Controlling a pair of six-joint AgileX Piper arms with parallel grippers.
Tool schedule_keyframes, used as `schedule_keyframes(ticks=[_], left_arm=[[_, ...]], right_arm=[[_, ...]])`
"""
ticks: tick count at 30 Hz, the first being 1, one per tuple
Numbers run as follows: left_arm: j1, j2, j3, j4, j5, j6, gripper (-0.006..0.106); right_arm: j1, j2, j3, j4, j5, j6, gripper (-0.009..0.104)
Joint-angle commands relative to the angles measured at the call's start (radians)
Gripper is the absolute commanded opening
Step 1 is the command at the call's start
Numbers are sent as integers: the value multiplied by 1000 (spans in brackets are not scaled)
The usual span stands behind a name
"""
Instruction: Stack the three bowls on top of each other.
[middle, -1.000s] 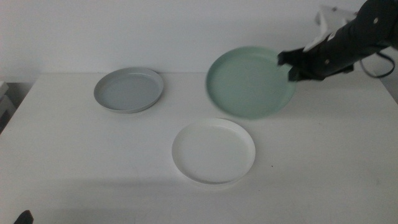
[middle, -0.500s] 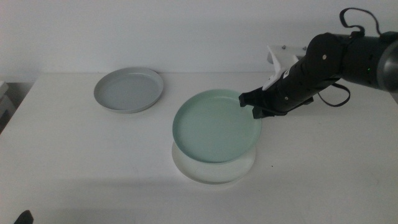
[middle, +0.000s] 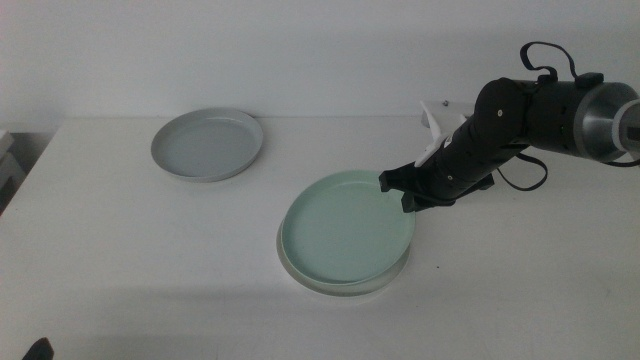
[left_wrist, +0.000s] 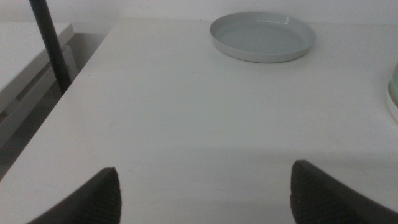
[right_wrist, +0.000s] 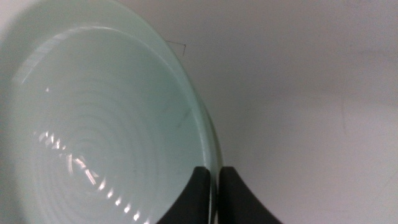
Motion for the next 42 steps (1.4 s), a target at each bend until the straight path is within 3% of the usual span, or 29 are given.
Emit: schedule_keyframes(ticks=[1,11,14,21,32,42], left_arm=[[-6,-14,6,-9,-76,-6,89],[-6,-14,6,-9,-76,-6,89],[-6,-14,6,-9,-76,-6,89],[-6,-14,6,-9,-76,-6,89],[-6,-14,6,-9,-76,-6,89],[-6,-14,6,-9,-76,-6,89]], right_arm=[[4,-52,-26,22,-34,-9,10],[2,-164,-29,2,26,-20,61],[2,-284,-29,-14,50,-58,69],[2,-606,-29,-18,158,-172,71],[3,-1025,93,76,326,-383,71],[3,-1204,203,31,293,-356,71]])
